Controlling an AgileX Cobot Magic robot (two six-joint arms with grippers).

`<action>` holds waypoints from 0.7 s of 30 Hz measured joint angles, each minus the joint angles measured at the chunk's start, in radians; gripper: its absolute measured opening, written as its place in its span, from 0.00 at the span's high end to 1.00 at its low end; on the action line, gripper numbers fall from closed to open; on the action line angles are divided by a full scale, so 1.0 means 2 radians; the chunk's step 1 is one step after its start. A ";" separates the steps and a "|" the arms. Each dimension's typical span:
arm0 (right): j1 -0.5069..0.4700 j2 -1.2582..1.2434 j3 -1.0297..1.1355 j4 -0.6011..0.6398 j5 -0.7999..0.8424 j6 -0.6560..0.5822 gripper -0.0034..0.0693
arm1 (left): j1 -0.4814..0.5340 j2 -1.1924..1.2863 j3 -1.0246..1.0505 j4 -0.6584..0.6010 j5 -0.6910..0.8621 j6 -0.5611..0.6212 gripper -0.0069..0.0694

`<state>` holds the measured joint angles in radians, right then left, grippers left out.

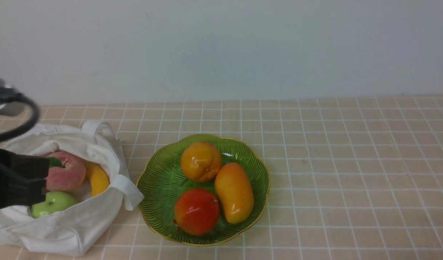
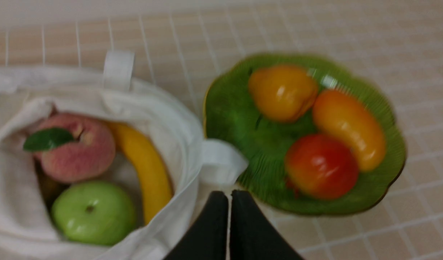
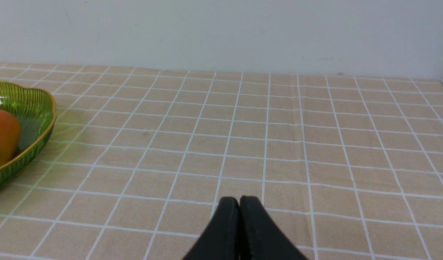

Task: Take the fruit out of the bag on the brown coffee tablecloth and place them on the plate.
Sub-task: 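Reach into the white bag and grasp the apple with the left gripper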

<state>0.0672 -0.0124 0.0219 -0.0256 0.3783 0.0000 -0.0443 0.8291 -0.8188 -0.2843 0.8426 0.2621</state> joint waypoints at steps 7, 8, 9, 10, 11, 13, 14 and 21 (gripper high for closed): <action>0.000 0.000 0.000 0.000 0.000 0.000 0.97 | 0.018 0.189 -0.093 0.099 0.067 -0.067 0.91; 0.000 0.000 0.000 0.000 0.000 0.000 0.97 | 0.028 0.213 -0.101 0.097 0.072 -0.067 0.90; 0.000 0.000 0.000 0.000 0.000 0.000 0.97 | 0.035 0.235 -0.110 0.095 0.074 -0.066 0.90; 0.000 0.000 0.000 0.000 0.000 0.000 0.97 | 0.038 0.239 -0.112 0.094 0.074 -0.066 0.90; 0.000 0.000 0.000 0.000 0.000 0.000 0.97 | 0.047 0.265 -0.119 0.094 0.074 -0.064 0.90; 0.000 0.000 0.000 0.000 0.000 0.000 0.97 | 0.052 0.281 -0.123 0.097 0.073 -0.064 0.89; 0.000 0.000 0.000 0.000 0.000 0.000 0.97 | 0.053 0.291 -0.125 0.101 0.072 -0.062 0.89; 0.000 0.000 0.000 0.000 0.000 0.000 0.97 | 0.054 0.336 -0.126 0.142 0.028 -0.038 0.75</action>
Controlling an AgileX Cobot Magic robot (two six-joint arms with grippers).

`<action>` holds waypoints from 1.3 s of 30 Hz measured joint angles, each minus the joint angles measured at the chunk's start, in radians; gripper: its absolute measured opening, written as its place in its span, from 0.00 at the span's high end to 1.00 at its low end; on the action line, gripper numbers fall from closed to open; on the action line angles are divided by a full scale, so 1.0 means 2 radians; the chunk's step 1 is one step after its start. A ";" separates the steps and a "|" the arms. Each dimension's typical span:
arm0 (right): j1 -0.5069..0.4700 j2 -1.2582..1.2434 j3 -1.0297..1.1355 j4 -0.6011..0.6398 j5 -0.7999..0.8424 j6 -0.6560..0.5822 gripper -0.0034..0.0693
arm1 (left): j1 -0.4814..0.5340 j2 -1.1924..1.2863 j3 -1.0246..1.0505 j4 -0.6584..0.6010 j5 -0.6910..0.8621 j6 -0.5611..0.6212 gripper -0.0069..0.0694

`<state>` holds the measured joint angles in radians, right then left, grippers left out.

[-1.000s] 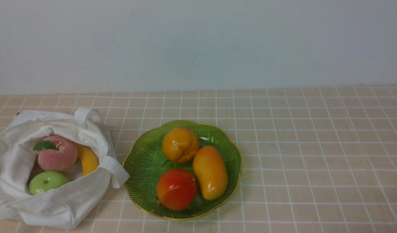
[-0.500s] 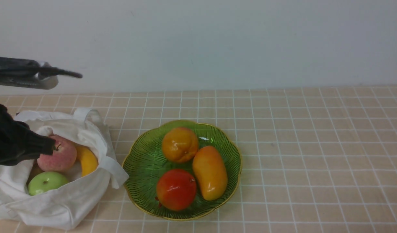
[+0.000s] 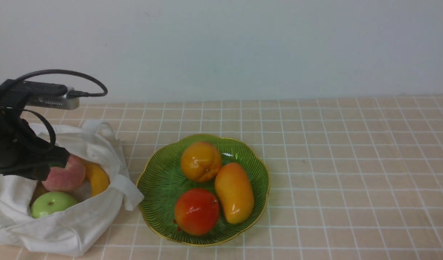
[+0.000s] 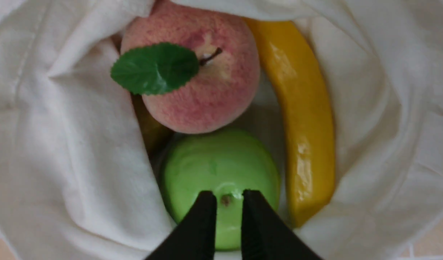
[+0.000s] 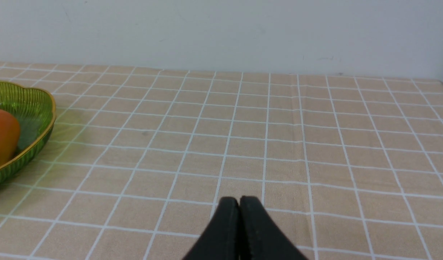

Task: Take the fruit out of the bag on the brown coffee tablecloth and place them on the plate.
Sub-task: 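Reach into the white bag and grasp the apple with the left gripper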

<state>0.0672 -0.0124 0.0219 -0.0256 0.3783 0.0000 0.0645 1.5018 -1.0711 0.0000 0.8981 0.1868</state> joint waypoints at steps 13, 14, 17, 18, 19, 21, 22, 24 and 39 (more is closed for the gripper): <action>0.000 0.000 0.000 0.000 0.000 0.000 0.97 | 0.000 0.071 -0.001 0.000 -0.015 0.007 0.17; 0.000 0.000 0.000 0.000 0.000 0.000 0.97 | 0.000 0.077 -0.002 0.000 -0.010 0.007 0.15; 0.000 0.000 0.000 0.000 0.000 0.000 0.97 | 0.000 0.091 -0.002 0.000 0.000 0.007 0.11; 0.000 0.000 0.000 0.000 0.000 0.000 0.97 | 0.000 0.099 -0.002 0.000 0.008 0.006 0.10; 0.000 0.000 0.000 0.000 0.000 0.000 0.97 | 0.000 0.103 -0.002 0.000 0.011 0.006 0.10; 0.000 0.000 0.000 0.000 0.000 0.000 0.97 | 0.000 0.106 -0.003 0.004 0.015 0.006 0.10; 0.000 0.000 0.000 0.000 0.000 0.000 0.97 | 0.000 0.107 -0.003 0.004 0.019 0.006 0.10; 0.000 0.000 0.000 0.000 0.000 0.000 0.97 | 0.000 0.108 -0.003 0.004 0.021 0.005 0.10; 0.000 0.000 0.000 0.000 0.000 0.000 0.97 | 0.000 0.107 -0.004 0.003 0.057 -0.046 0.24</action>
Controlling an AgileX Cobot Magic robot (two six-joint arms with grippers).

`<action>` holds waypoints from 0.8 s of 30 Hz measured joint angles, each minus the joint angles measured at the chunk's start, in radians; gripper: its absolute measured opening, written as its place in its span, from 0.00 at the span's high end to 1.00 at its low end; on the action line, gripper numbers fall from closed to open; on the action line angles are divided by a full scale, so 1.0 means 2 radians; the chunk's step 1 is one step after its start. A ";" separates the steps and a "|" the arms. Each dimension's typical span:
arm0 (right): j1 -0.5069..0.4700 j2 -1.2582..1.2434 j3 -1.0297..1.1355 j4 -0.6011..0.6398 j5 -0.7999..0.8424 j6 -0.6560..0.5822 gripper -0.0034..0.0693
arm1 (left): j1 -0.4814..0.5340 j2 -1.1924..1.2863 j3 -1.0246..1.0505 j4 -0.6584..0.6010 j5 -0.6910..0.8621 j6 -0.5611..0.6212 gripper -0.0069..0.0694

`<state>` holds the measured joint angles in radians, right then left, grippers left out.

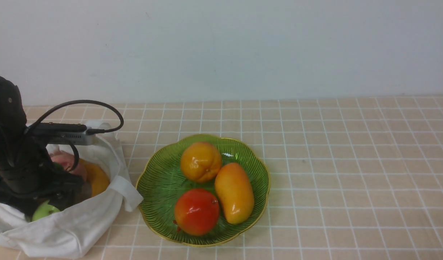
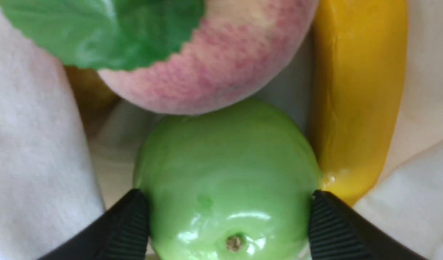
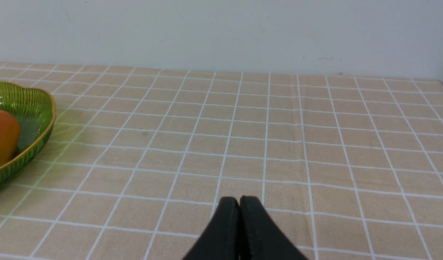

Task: Take the fruit out of the bag on the brown coffee tablecloth and place them on the plate.
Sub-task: 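Reach into the white bag and grasp the apple with the left gripper, then place the held apple onto the plate with the left gripper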

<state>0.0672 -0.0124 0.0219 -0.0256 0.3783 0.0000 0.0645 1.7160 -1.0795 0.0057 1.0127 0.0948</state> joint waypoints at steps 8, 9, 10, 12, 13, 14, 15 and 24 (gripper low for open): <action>0.000 0.000 0.000 0.000 0.000 0.000 0.97 | 0.000 -0.058 0.000 -0.010 0.010 -0.002 0.25; 0.000 0.000 0.000 0.000 0.000 0.000 0.97 | 0.000 -0.073 0.000 -0.011 0.010 -0.002 0.25; 0.000 0.000 0.000 0.000 0.000 0.000 0.97 | 0.000 -0.073 0.000 -0.011 0.010 -0.002 0.25; 0.000 0.000 0.000 0.000 0.000 0.000 0.97 | 0.000 -0.115 0.000 -0.015 0.010 -0.002 0.25; 0.000 0.000 0.000 0.000 0.000 0.000 0.97 | 0.000 -0.120 0.000 -0.016 0.010 -0.002 0.25; 0.000 0.000 0.000 0.000 0.000 0.000 0.97 | 0.000 -0.141 0.000 -0.023 0.011 -0.002 0.25; 0.000 0.000 0.000 0.000 0.000 0.000 0.97 | 0.000 -0.141 0.000 -0.023 0.011 -0.002 0.25; 0.000 0.000 0.000 0.000 0.000 0.000 0.97 | -0.027 -0.255 0.000 -0.173 -0.045 0.074 0.26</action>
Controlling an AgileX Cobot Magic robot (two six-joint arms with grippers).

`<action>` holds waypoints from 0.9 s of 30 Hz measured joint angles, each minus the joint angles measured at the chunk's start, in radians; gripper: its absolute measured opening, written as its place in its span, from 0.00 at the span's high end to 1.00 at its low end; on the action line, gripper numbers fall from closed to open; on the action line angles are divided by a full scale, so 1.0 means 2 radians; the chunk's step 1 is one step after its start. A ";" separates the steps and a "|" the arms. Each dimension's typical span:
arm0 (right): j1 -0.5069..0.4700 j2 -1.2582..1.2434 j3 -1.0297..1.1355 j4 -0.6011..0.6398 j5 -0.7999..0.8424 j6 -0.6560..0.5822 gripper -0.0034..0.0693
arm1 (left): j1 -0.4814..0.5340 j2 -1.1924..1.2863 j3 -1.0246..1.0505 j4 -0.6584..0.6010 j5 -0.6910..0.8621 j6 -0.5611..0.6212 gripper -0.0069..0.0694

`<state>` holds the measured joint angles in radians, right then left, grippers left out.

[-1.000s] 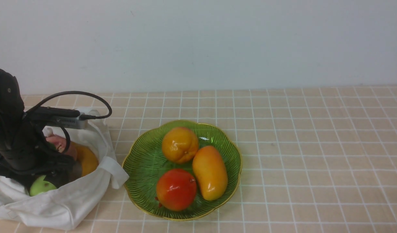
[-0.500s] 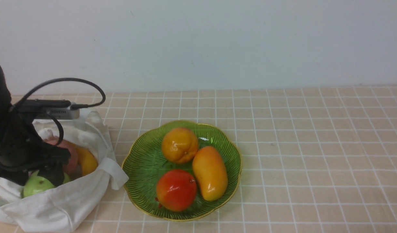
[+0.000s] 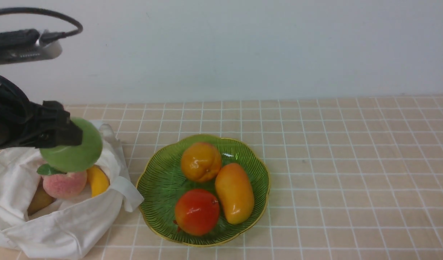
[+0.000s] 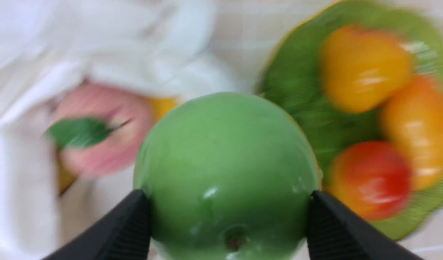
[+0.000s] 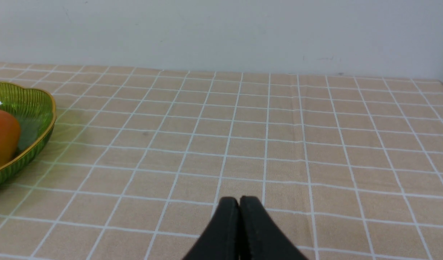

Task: Take the fruit out of the bag on the brown coffee tablecloth and place them on the plate.
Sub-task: 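Place the held apple onto the plate with the left gripper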

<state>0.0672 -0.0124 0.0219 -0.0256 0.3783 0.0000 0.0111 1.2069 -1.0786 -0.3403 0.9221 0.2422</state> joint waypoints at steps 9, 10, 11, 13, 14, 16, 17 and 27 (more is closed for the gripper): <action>0.000 0.000 0.000 0.000 0.000 0.000 0.97 | -0.104 0.051 0.000 -0.061 -0.075 0.059 0.26; 0.000 0.000 0.000 0.000 0.000 0.000 0.97 | -0.113 0.067 0.000 -0.061 -0.086 0.059 0.26; 0.000 0.000 0.000 0.000 0.000 0.000 0.97 | -0.118 0.080 0.000 -0.061 -0.095 0.060 0.26; 0.000 0.000 0.000 0.000 0.000 0.000 0.97 | -0.128 0.116 0.000 -0.061 -0.120 0.060 0.26; 0.000 0.000 0.000 0.000 0.000 0.000 0.97 | -0.128 0.116 0.000 -0.061 -0.120 0.060 0.26; 0.000 0.000 0.000 0.000 0.000 0.000 0.97 | -0.130 0.161 0.000 -0.061 -0.144 0.060 0.26; 0.000 0.000 0.000 0.000 0.000 0.000 0.97 | -0.130 0.168 0.000 -0.061 -0.146 0.060 0.26; 0.000 0.000 0.000 0.000 0.000 0.000 0.97 | -0.130 0.239 -0.001 -0.060 -0.149 0.050 0.15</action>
<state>0.0672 -0.0124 0.0219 -0.0256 0.3783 0.0000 -0.2495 1.6847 -1.0797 -0.4607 0.6243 0.3422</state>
